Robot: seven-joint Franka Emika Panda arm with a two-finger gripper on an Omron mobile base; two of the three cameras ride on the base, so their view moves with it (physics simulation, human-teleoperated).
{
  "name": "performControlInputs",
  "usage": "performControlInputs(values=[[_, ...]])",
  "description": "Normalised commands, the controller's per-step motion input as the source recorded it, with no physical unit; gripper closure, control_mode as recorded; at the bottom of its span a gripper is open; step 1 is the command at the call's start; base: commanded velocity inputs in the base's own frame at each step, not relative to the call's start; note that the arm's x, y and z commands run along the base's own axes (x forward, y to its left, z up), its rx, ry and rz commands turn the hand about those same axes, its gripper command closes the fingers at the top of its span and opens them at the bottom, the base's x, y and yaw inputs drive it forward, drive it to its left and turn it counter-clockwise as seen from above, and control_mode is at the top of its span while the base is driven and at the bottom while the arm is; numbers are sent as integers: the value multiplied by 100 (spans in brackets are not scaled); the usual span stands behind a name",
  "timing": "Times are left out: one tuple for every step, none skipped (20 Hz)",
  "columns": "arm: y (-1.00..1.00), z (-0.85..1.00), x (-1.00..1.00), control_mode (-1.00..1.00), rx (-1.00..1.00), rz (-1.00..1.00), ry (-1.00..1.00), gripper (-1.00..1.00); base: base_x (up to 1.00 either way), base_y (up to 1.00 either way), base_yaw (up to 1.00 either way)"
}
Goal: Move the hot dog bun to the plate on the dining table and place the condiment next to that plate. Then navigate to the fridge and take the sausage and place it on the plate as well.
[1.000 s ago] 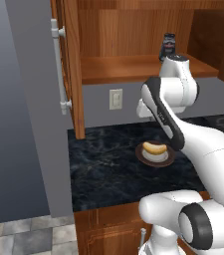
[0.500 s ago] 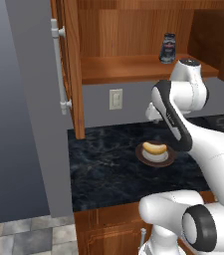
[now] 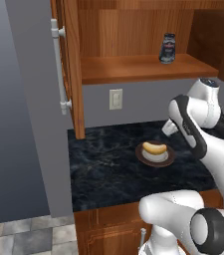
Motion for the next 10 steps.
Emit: performControlInputs(values=[[-21,-56,27,-100,0,17,0,-100,0,0,0],[-16,-56,34,-100,0,14,0,-100,0,0,0],[-16,-55,39,-100,0,13,0,-100,0,0,0],[-13,-54,41,-100,0,13,0,-100,0,0,0],[-7,-54,45,-100,0,11,0,-100,0,0,0],[0,-55,52,-100,0,11,1,-100,0,0,0],[0,-56,54,-100,0,9,4,-100,0,0,0],[0,-56,58,-100,0,8,6,-100,0,0,0],[0,-54,63,-100,0,6,9,-100,0,0,0],[0,-53,64,-100,0,6,10,-100,0,0,0]])
